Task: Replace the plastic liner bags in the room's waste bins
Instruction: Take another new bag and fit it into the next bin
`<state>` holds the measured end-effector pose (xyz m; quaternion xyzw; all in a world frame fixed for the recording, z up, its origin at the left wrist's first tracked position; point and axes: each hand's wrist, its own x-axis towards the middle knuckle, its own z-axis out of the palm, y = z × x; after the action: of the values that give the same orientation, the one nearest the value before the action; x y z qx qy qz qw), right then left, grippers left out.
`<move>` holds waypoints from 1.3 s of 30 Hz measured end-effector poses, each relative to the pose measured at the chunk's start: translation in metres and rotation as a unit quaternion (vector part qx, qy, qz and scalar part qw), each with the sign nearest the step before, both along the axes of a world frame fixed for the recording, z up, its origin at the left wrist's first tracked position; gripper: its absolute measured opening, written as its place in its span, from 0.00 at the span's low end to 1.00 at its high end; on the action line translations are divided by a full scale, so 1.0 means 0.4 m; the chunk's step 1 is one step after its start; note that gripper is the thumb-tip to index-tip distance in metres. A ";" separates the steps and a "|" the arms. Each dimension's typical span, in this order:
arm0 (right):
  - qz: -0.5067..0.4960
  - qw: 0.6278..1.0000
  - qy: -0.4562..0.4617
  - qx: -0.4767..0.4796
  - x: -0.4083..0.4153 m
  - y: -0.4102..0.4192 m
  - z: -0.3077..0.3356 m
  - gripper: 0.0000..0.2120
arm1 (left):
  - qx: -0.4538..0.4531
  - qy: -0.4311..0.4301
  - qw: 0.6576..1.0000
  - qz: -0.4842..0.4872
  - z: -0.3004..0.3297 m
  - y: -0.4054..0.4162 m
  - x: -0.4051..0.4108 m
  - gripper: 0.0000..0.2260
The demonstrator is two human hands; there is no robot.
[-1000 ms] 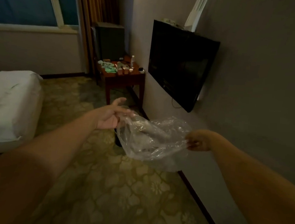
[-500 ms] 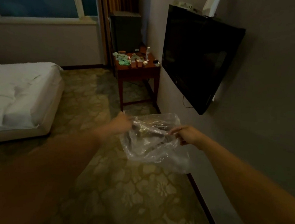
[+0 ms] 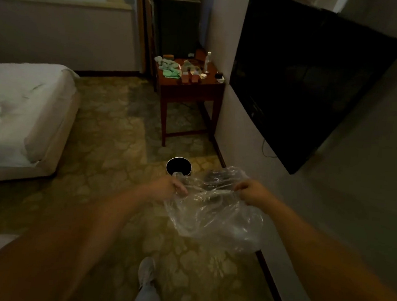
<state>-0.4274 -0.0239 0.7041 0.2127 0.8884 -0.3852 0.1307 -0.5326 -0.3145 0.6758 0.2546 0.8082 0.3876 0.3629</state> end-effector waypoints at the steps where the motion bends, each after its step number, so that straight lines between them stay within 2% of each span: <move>1: -0.005 1.000 0.002 0.003 -0.045 -0.007 -0.016 0.09 | -0.005 -0.002 1.000 0.003 -0.026 -0.002 -0.047 0.18; 6: 0.004 0.999 -0.015 0.030 -0.263 -0.048 -0.068 0.15 | -0.049 -0.045 0.997 0.041 -0.125 -0.033 -0.260 0.13; 9: -0.002 0.999 -0.040 0.027 -0.370 -0.066 -0.095 0.16 | -0.083 -0.076 0.992 0.062 -0.123 -0.030 -0.358 0.16; 13: -0.009 0.998 -0.057 0.032 -0.464 -0.065 -0.137 0.14 | -0.143 0.039 0.988 -0.044 -0.143 -0.022 -0.484 0.30; 15: -0.011 0.997 -0.075 0.032 -0.498 -0.050 -0.166 0.13 | -0.155 0.068 0.984 -0.050 -0.169 -0.006 -0.544 0.31; 17: -0.025 0.996 -0.088 0.019 -0.530 -0.024 -0.200 0.12 | -0.158 0.041 0.986 -0.032 -0.204 0.021 -0.600 0.26; 22: -0.052 0.990 -0.130 -0.025 -0.660 0.061 -0.225 0.13 | -0.141 -0.119 0.981 0.066 -0.196 0.122 -0.720 0.16; 24: -0.057 0.983 -0.162 -0.067 -0.747 0.101 -0.185 0.10 | -0.147 -0.141 0.976 0.072 -0.146 0.187 -0.784 0.11; 26: -0.018 0.982 -0.176 -0.072 -0.861 0.162 -0.113 0.09 | -0.151 -0.135 0.974 0.102 -0.067 0.275 -0.884 0.07; 29: 0.001 0.995 -0.092 -0.025 -1.080 0.270 0.042 0.10 | -0.093 -0.007 0.982 0.163 0.069 0.422 -1.101 0.11; 31: -0.046 0.999 0.026 -0.008 -1.229 0.328 0.168 0.09 | 0.007 0.098 0.973 0.209 0.208 0.509 -1.224 0.13; 33: -0.073 0.984 0.161 0.009 -1.353 0.356 0.313 0.13 | 0.107 0.212 0.947 0.217 0.349 0.578 -1.302 0.12; 35: -0.059 0.952 0.295 0.063 -1.431 0.358 0.442 0.20 | 0.137 0.376 0.890 0.218 0.454 0.626 -1.354 0.21; 37: -0.048 0.893 0.425 0.144 -1.466 0.358 0.494 0.23 | 0.158 0.531 0.803 0.221 0.487 0.654 -1.367 0.24; 38: -0.039 0.858 0.473 0.196 -1.473 0.356 0.480 0.22 | 0.167 0.575 0.776 0.197 0.459 0.666 -1.372 0.23; 39: -0.019 0.836 0.488 0.252 -1.473 0.346 0.442 0.20 | 0.160 0.593 0.773 0.160 0.407 0.672 -1.360 0.21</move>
<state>-1.0167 0.1146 0.8808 0.0394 0.8991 -0.2045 -0.3851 -1.0766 -0.0458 0.8385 0.3551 0.8186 0.3362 -0.3014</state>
